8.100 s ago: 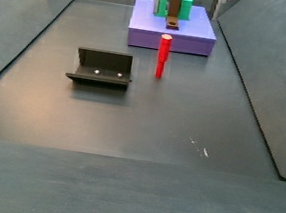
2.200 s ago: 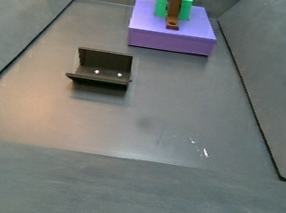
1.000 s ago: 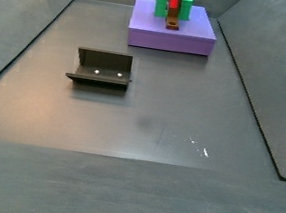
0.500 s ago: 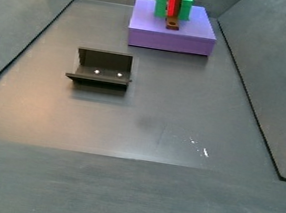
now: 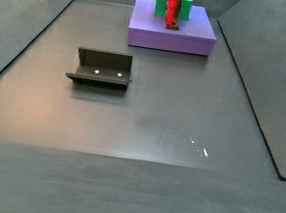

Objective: Pick up the red object. Move up. Move to above the board. Insert the red object.
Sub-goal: Insert the red object.

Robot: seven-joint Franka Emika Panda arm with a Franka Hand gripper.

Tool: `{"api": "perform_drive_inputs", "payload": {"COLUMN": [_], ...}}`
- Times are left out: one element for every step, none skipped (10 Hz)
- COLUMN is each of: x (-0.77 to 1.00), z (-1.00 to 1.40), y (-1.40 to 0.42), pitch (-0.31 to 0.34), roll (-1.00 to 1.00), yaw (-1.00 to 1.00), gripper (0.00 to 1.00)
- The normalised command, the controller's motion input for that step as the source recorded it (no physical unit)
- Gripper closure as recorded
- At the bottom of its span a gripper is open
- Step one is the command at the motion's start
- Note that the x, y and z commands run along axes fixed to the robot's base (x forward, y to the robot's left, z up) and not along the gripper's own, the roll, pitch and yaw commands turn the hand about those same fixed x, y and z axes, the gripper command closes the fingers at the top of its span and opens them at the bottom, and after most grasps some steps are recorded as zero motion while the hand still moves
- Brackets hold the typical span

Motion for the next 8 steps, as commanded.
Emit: {"api": "perform_drive_inputs", "payload": {"x": [-0.27,-0.17,-0.05,0.02,0.09,0.06,0.00,0.00], "z": [0.00,0.00,0.00,-0.08,-0.14,-0.17,-0.22,-0.22], "y": [-0.03,-0.09,-0.13,-0.17,-0.04,0.00,0.03,0.17], "pitch": [-0.061,-0.044,-0.114,-0.066,-0.046,-0.037,-0.067,-0.086], "roll": [0.00,0.00,0.00,0.00,0.00,0.00,0.00,0.00], "yaw": [0.00,0.00,0.00,0.00,0.00,0.00,0.00,0.00], "gripper": [1.00,1.00,1.00,1.00,1.00,1.00,1.00,1.00]}}
